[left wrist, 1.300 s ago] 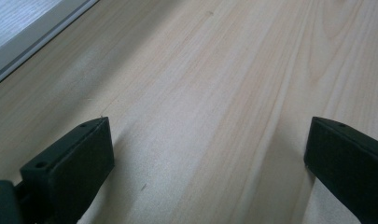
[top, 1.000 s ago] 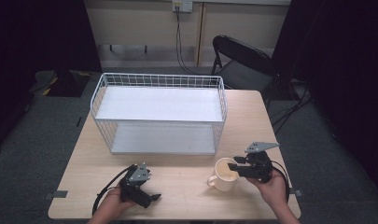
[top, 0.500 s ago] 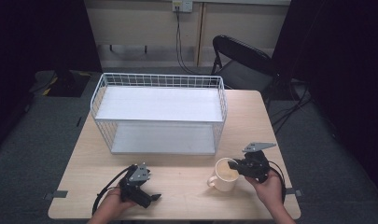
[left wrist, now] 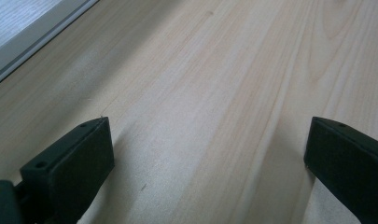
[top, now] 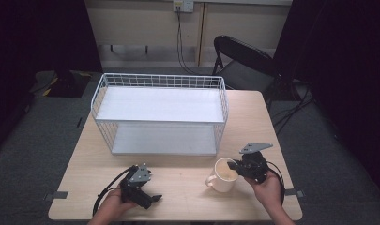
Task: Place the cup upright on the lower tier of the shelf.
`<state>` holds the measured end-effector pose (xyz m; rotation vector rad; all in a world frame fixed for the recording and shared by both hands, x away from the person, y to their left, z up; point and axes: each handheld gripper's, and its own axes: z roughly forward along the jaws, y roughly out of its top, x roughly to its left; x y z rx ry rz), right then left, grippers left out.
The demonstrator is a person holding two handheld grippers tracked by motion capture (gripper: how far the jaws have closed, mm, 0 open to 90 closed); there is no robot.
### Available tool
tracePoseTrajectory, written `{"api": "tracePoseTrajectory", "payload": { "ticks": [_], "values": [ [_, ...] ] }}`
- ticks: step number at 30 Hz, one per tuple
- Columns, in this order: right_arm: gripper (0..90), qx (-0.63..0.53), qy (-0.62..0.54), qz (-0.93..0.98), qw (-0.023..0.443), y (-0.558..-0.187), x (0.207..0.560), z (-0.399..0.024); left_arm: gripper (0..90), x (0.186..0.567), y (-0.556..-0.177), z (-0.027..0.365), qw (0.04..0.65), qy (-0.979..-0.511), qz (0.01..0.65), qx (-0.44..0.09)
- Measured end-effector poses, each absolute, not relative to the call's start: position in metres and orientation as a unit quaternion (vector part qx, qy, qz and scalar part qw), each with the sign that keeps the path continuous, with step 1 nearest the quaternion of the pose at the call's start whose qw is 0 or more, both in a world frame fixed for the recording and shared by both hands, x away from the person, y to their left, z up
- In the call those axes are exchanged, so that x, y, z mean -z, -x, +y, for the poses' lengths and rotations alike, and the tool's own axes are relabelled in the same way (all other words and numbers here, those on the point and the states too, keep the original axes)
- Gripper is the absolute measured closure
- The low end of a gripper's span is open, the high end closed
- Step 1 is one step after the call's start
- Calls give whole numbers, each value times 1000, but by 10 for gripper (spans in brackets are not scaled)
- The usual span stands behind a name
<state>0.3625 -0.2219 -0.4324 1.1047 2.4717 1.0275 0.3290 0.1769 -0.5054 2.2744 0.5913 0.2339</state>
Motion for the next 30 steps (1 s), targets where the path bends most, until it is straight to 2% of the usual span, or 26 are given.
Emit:
{"api": "tracePoseTrajectory", "payload": {
  "ticks": [30],
  "values": [
    [818, -354, -362, 853, 125, -374, 417, -177, 7, 505, -329, 177, 378, -892, 229, -92]
  ]
}}
